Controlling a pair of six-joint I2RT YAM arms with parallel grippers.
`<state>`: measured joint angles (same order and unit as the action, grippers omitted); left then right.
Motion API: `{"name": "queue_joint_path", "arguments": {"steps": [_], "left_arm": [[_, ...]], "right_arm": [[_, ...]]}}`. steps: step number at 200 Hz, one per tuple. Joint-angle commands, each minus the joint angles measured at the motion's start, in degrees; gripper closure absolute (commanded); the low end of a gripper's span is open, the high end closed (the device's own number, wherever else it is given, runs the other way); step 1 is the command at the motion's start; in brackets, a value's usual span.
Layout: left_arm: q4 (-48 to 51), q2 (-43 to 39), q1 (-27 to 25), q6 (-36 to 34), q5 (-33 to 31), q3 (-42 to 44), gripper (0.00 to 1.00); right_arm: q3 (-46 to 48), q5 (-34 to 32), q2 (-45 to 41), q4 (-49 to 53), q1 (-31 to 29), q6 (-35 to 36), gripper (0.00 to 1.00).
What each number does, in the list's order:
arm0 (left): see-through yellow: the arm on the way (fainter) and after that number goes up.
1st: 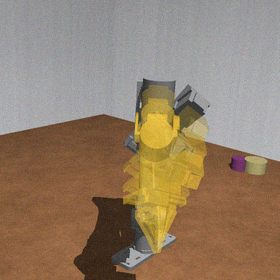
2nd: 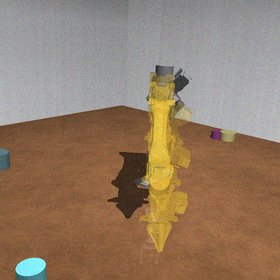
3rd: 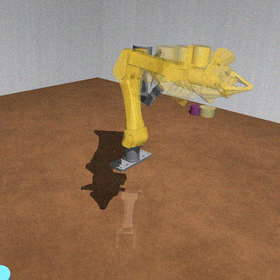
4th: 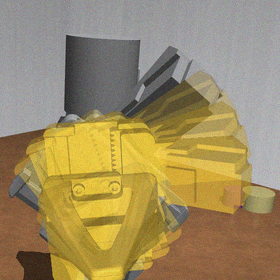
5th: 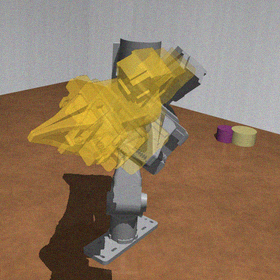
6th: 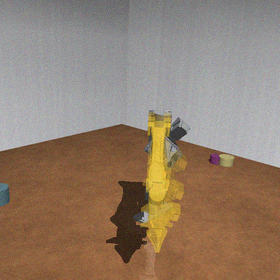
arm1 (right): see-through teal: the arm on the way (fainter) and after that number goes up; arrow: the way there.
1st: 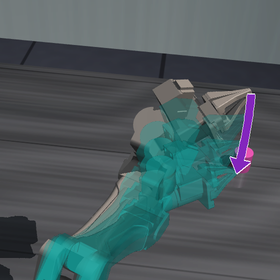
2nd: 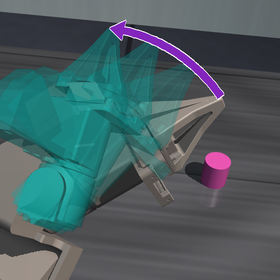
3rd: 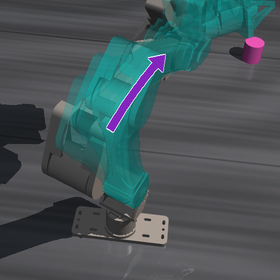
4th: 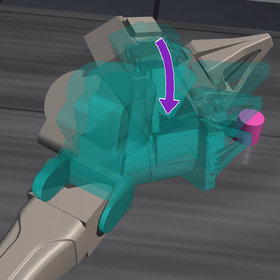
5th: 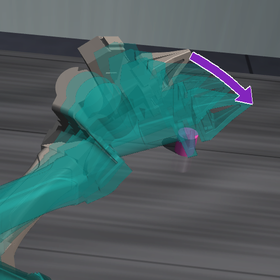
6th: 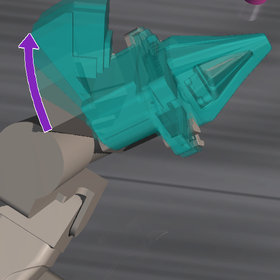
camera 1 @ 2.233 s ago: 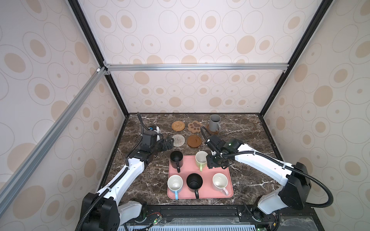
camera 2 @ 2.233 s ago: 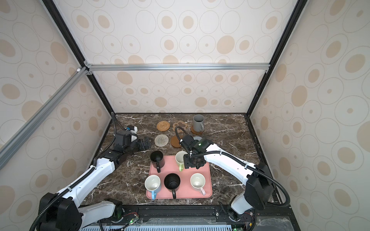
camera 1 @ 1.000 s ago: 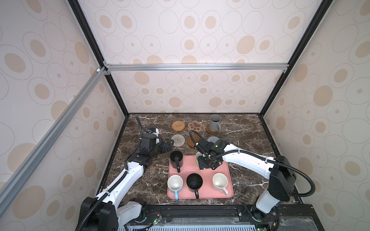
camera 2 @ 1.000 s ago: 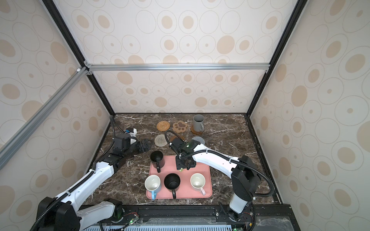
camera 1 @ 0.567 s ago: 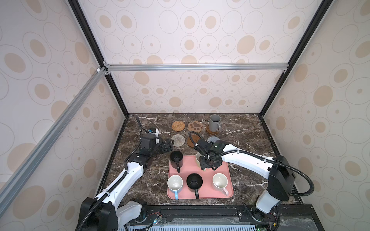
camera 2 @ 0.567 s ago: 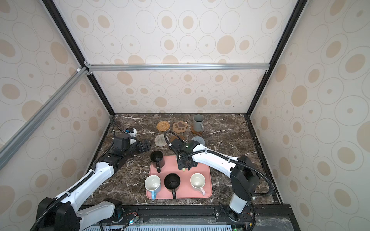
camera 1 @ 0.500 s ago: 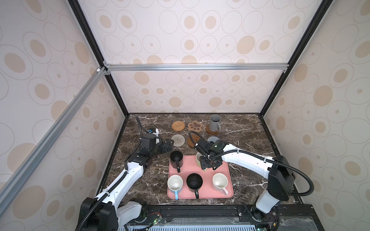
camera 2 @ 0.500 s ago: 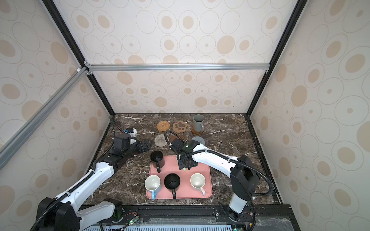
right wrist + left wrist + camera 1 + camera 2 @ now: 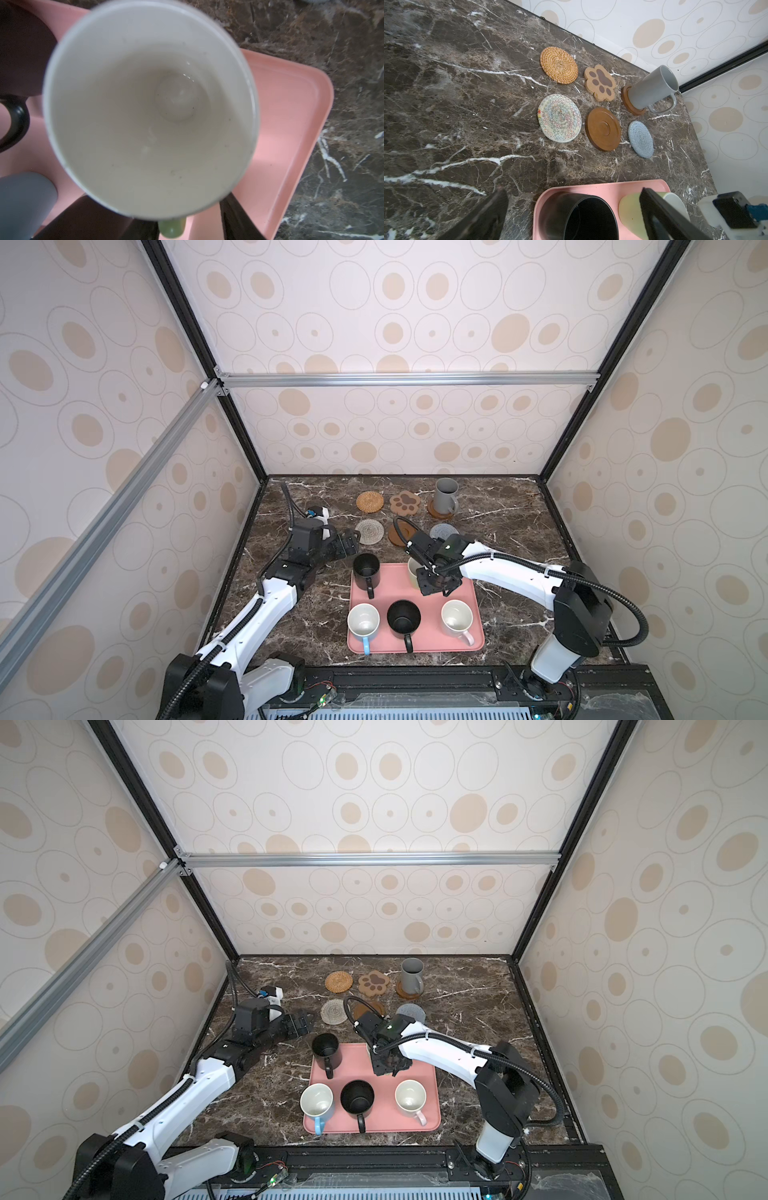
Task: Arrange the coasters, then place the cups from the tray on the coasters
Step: 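Lower the right gripper into the green-and-white mug and close it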
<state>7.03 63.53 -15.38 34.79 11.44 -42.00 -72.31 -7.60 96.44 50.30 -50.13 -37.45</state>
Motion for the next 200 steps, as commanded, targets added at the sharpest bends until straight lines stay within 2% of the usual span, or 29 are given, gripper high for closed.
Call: {"name": "queue_joint_path", "arguments": {"steps": [1,23,133,200], "left_arm": [[0.90,0.05,-0.03,0.55,-0.19,-0.43,0.00],[0.80,0.85,-0.11,0.38,0.15,-0.76,0.00],[0.97,2.04,-0.35,-0.23,-0.32,-1.17,0.00],[1.01,3.08,-0.36,-0.33,-0.63,-2.43,0.00]], "right_arm": [[1.08,-0.64,0.17,-1.12,0.21,-0.63,0.59],[1.32,-1.02,0.31,-1.70,0.03,0.02,0.65],[1.27,-2.93,1.82,-3.62,-0.05,2.13,0.83],[1.55,-3.39,1.29,-4.25,-0.07,2.98,0.89]]}}
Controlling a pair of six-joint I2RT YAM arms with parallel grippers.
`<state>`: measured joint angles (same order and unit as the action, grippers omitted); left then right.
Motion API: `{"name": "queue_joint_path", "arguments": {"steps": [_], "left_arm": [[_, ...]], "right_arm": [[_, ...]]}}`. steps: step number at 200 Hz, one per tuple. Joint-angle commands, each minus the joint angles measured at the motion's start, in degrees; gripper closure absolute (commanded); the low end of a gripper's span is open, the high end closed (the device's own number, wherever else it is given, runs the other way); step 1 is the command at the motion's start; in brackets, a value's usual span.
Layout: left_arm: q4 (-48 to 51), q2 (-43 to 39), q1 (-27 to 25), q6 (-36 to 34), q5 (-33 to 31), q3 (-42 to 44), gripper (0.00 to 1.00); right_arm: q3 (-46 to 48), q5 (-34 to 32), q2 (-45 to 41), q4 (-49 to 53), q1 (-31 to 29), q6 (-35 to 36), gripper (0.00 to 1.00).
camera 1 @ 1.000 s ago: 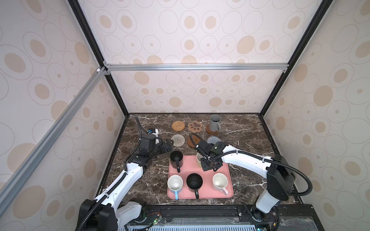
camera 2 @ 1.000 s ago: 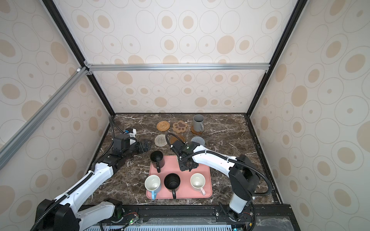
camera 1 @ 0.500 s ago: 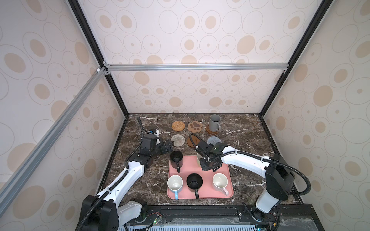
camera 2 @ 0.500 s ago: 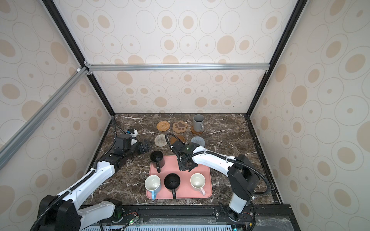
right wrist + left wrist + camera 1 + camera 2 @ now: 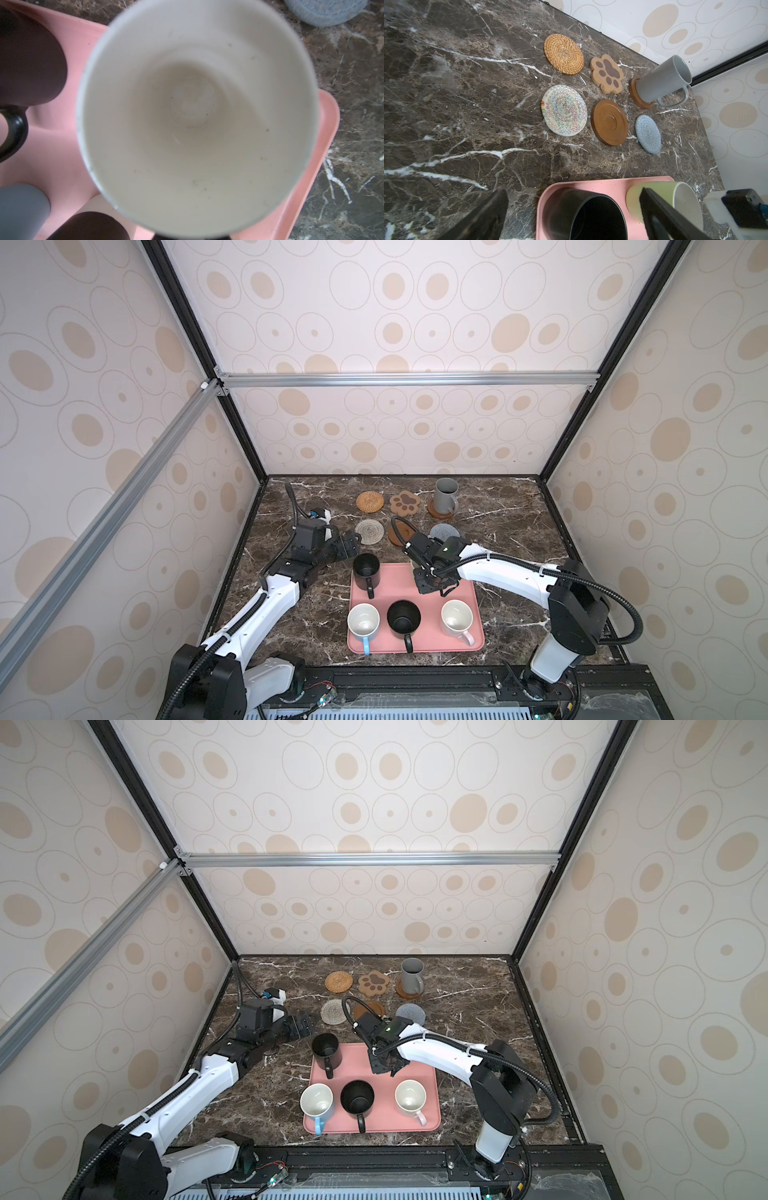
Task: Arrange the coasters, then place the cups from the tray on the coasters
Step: 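Lower the right gripper into the green-and-white mug and close it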
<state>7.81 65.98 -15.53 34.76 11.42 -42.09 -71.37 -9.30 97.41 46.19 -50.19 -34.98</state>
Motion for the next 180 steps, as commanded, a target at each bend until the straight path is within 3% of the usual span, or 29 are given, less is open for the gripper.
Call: {"name": "queue_joint_path", "arguments": {"steps": [1,180], "left_arm": [[0.25,0.64,-0.20,-0.31,-0.65,-2.36,0.00],[0.89,1.05,-0.20,0.03,-0.48,-4.56,0.00]], "right_arm": [[0.62,-1.73,0.33,-0.14,-0.04,0.52,0.89],[-0.52,-2.42,-3.75,1.36,-0.02,1.74,0.92]]}}
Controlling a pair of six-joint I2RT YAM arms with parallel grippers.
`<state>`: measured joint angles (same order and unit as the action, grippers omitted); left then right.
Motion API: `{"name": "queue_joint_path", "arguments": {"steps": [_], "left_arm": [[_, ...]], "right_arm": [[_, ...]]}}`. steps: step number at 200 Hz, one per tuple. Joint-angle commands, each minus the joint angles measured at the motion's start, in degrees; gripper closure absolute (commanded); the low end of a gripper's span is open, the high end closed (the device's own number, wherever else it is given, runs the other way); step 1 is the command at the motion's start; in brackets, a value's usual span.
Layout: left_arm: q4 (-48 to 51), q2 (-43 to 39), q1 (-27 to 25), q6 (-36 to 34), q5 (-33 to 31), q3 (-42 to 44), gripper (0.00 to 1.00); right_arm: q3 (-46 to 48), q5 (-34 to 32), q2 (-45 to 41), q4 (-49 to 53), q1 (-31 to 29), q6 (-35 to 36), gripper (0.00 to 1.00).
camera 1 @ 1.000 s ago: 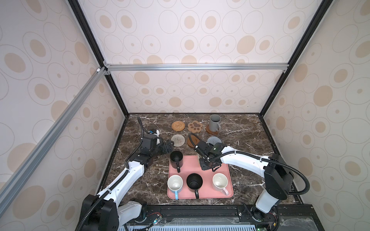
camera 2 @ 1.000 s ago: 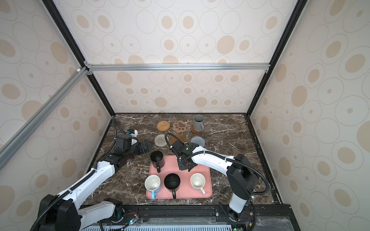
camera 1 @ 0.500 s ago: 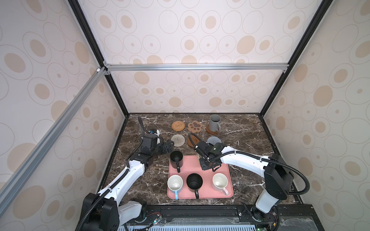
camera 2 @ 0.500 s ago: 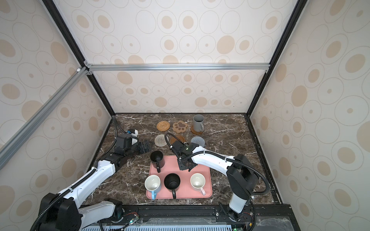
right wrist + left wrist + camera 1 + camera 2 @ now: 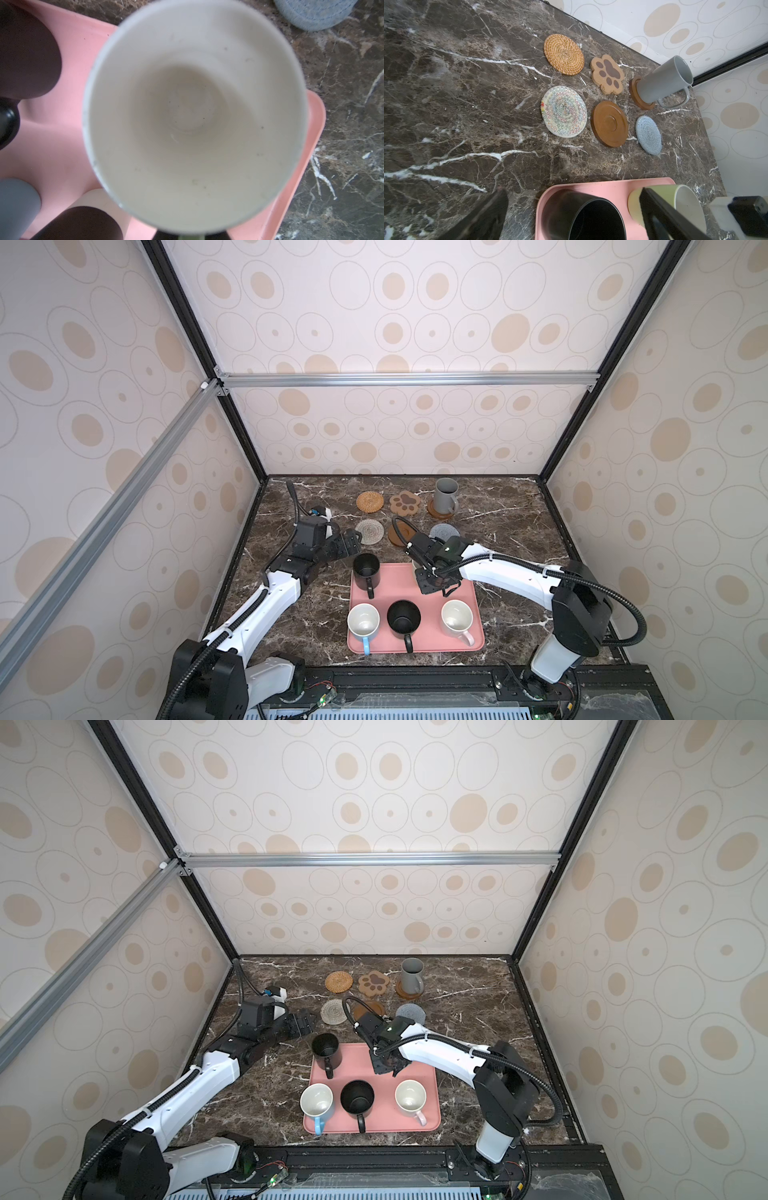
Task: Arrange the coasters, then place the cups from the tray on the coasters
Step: 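Lower the right gripper into the green-and-white mug and close it, then lift the green-and-white mug with the right gripper toward the coasters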
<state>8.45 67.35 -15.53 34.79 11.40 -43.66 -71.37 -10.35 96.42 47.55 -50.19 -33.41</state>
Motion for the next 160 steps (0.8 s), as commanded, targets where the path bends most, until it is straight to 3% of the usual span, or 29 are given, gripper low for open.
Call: {"name": "queue_joint_path", "arguments": {"steps": [1,160], "left_arm": [[0.30,-0.40,-0.20,0.01,-0.48,-2.96,0.00],[-0.05,-1.17,-0.20,-0.33,-0.81,-1.92,0.00]], "right_arm": [[-0.52,-1.36,-2.84,0.00,-0.05,0.13,0.92],[-8.78,-1.34,-3.71,2.49,0.25,5.80,0.95]]}}
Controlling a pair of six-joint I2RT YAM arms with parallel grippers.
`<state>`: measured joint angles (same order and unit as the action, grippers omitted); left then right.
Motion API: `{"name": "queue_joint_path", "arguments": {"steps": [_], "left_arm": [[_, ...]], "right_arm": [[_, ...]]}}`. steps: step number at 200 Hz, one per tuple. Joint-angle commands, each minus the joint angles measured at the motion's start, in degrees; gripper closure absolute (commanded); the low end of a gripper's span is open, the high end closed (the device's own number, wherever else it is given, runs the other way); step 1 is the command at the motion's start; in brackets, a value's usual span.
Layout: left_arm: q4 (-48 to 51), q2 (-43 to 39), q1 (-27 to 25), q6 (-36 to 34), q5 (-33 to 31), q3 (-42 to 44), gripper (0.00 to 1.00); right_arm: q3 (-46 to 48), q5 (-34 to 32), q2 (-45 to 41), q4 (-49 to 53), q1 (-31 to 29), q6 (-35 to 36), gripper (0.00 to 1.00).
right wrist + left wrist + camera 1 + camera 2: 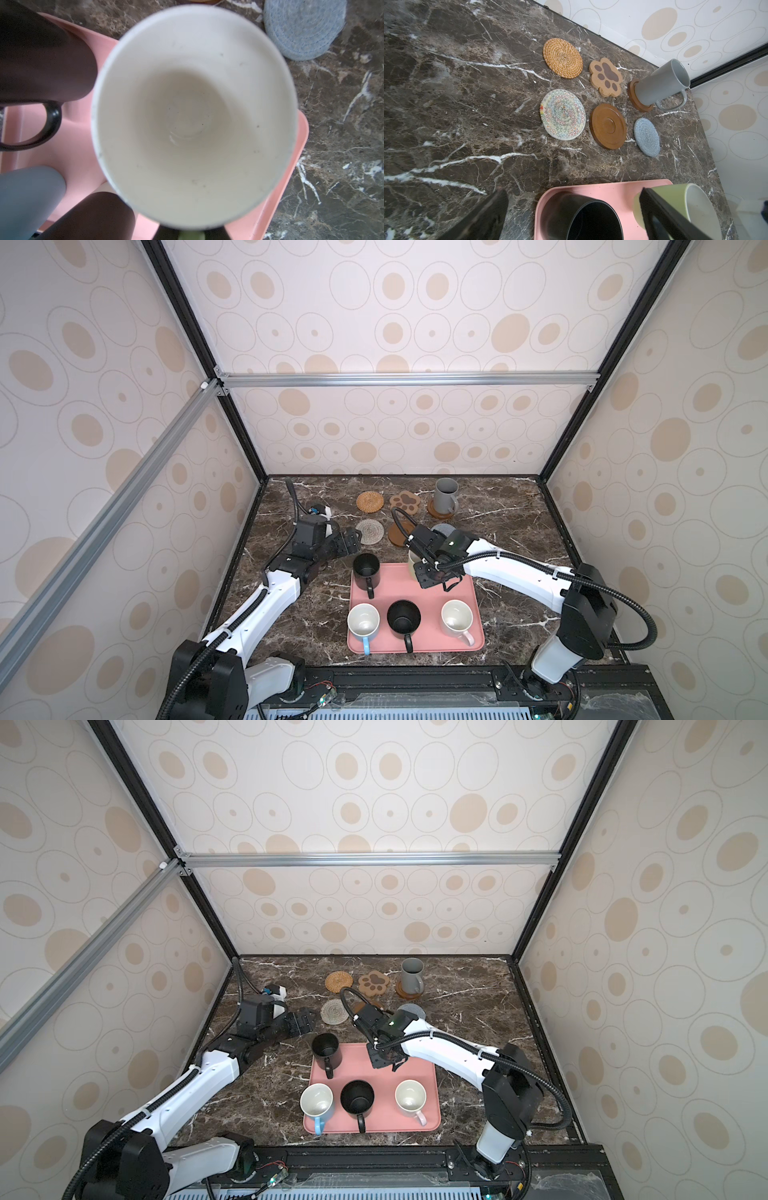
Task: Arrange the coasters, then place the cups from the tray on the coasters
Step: 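Lift the green-and-white mug with the right gripper toward the coasters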
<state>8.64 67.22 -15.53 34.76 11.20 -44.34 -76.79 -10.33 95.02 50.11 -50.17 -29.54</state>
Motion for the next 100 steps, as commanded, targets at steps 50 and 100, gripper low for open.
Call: {"name": "queue_joint_path", "arguments": {"steps": [50,100], "left_arm": [[0.06,-2.62,-0.17,-0.56,-1.27,-0.44,0.00],[-0.21,-3.06,-0.20,-0.62,-1.05,-0.09,0.00]], "right_arm": [[-6.30,-1.00,-0.93,-0.32,0.81,3.25,0.96],[-10.45,-2.76,1.07,-1.11,1.59,6.51,0.97]]}}
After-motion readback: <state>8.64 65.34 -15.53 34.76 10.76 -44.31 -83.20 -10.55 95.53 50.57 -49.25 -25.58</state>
